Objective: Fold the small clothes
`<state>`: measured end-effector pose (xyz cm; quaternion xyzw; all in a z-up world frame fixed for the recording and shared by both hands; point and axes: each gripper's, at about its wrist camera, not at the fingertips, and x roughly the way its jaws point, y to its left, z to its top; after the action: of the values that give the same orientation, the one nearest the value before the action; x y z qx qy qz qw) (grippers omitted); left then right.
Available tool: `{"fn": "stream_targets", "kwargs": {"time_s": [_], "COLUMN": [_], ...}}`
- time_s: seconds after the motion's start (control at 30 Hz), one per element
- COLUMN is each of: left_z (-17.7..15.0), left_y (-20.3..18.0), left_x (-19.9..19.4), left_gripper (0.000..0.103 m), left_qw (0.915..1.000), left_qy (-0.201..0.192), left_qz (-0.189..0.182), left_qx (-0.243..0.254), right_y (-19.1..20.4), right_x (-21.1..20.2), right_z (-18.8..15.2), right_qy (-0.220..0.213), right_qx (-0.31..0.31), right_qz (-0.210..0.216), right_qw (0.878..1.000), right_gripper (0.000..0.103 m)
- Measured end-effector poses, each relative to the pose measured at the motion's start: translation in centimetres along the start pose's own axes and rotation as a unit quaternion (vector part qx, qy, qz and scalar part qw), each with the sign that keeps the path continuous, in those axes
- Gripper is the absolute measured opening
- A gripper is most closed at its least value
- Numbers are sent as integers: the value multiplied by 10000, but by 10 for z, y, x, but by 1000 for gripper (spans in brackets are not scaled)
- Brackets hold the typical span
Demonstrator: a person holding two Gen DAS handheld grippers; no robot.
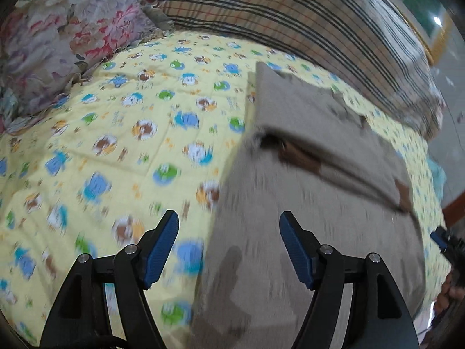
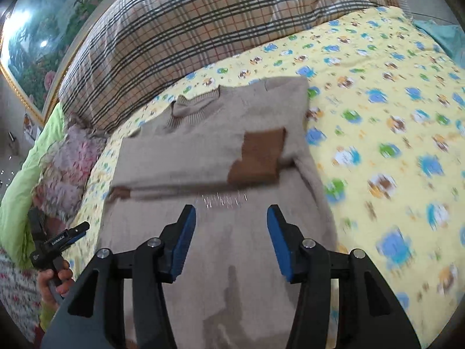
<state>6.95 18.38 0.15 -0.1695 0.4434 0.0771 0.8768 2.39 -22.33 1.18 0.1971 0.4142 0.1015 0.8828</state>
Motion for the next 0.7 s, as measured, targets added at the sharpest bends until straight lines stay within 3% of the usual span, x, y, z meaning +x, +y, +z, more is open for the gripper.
{"fn": "stream_targets", "kwargs": {"time_s": [0.4, 0.7], "left_z": [-85, -120], "left_y": [16, 18], "left_x": [-37, -55], "left_gripper": [77, 79], "left_qw": [9986, 9979], "left_qy": [507, 611], "left_qz": [-62, -122], "left_qx": [167, 198], "right_y": [-24, -28], "right_x": [-53, -73], "right_z": [-81, -130], "right_qy": [93, 355], "right_qx": [100, -54], "right_qz": [-144, -90], "right_qw": [9998, 9993], "right_gripper": [52, 52]}}
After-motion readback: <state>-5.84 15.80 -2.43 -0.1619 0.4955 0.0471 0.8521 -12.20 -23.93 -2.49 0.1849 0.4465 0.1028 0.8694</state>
